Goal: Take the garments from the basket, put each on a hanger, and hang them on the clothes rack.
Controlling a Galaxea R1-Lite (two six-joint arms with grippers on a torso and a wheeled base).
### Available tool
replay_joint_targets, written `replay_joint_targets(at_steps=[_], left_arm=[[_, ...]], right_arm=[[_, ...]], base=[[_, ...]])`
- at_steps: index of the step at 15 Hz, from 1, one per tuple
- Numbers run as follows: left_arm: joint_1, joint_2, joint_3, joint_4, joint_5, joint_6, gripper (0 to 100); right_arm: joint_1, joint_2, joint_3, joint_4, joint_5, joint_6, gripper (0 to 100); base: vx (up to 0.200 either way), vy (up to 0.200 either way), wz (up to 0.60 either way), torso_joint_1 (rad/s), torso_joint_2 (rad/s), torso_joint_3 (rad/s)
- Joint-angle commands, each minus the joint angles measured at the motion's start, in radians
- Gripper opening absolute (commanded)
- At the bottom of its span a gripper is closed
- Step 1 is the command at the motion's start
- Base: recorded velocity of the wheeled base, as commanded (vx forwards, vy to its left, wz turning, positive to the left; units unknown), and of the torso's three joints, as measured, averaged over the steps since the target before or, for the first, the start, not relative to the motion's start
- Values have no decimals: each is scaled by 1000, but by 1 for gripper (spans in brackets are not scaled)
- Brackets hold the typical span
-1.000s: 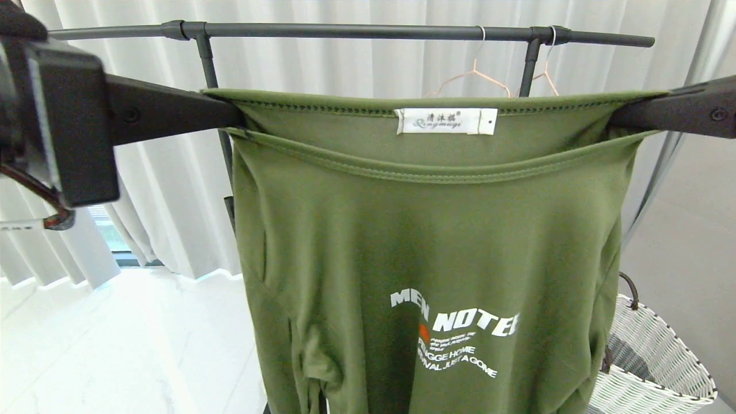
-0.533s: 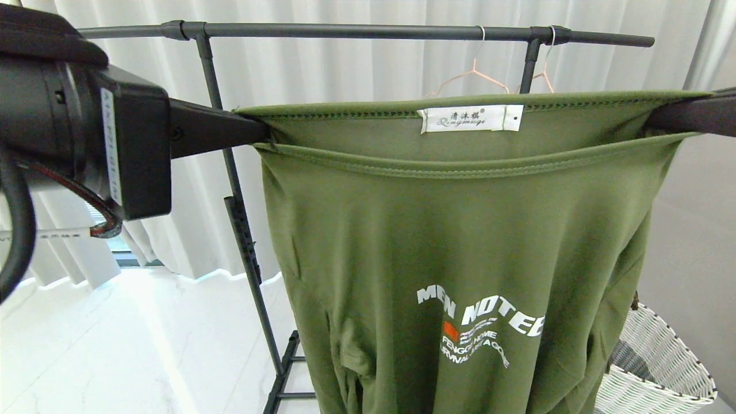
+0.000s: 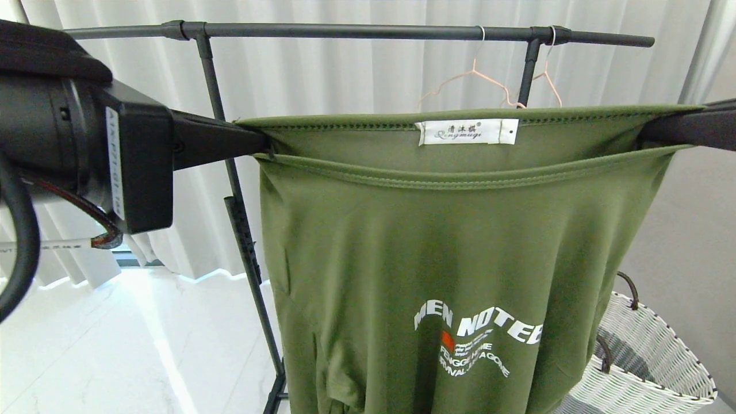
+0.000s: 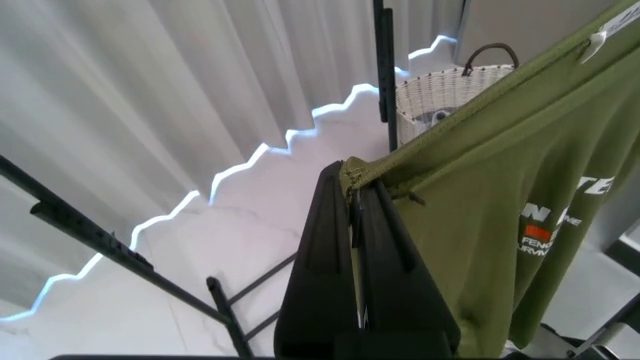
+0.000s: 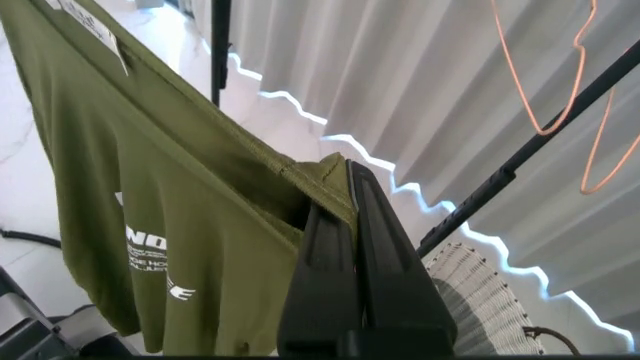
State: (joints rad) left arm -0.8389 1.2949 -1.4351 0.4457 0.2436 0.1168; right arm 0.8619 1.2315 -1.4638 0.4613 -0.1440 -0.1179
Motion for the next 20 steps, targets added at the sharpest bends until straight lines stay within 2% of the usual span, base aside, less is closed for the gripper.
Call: replay_joint_targets(at_steps=[1, 2, 3, 7, 10, 13, 16, 17, 20], left_arm=[[0, -2, -4, -1, 0, 4, 0], [0, -2, -5, -1, 0, 7, 0], [0, -2, -7, -1, 0, 7, 0], [3, 1, -13, -1, 8, 7, 0], [1, 12, -10, -1, 57, 7, 0], [3, 18, -2, -1, 106, 7, 0], [8, 26, 16, -1, 158, 3, 0], [8, 24, 16, -1, 158, 6, 0], [9, 4, 18, -1, 160, 9, 0]], right_arm=[[0, 3, 8, 2, 0, 0, 0], [0, 3, 23, 0, 0, 0, 0], [0, 3, 30, 0, 0, 1, 100], [6, -21, 73, 0, 4, -3, 100], [8, -52, 97, -1, 26, -6, 100], [12, -84, 108, -1, 101, -5, 100], [0, -116, 137, 2, 96, -2, 100], [-55, -119, 157, 4, 60, -3, 100], [-311, -92, 181, 83, -95, -9, 100]], base=[[0, 0, 0, 0, 0, 0], [0, 0, 0, 0, 0, 0], [0, 0, 0, 0, 0, 0], [0, 0, 0, 0, 0, 0], [0, 0, 0, 0, 0, 0], [0, 0, 0, 0, 0, 0], [0, 0, 0, 0, 0, 0], [0, 0, 0, 0, 0, 0], [0, 0, 0, 0, 0, 0]])
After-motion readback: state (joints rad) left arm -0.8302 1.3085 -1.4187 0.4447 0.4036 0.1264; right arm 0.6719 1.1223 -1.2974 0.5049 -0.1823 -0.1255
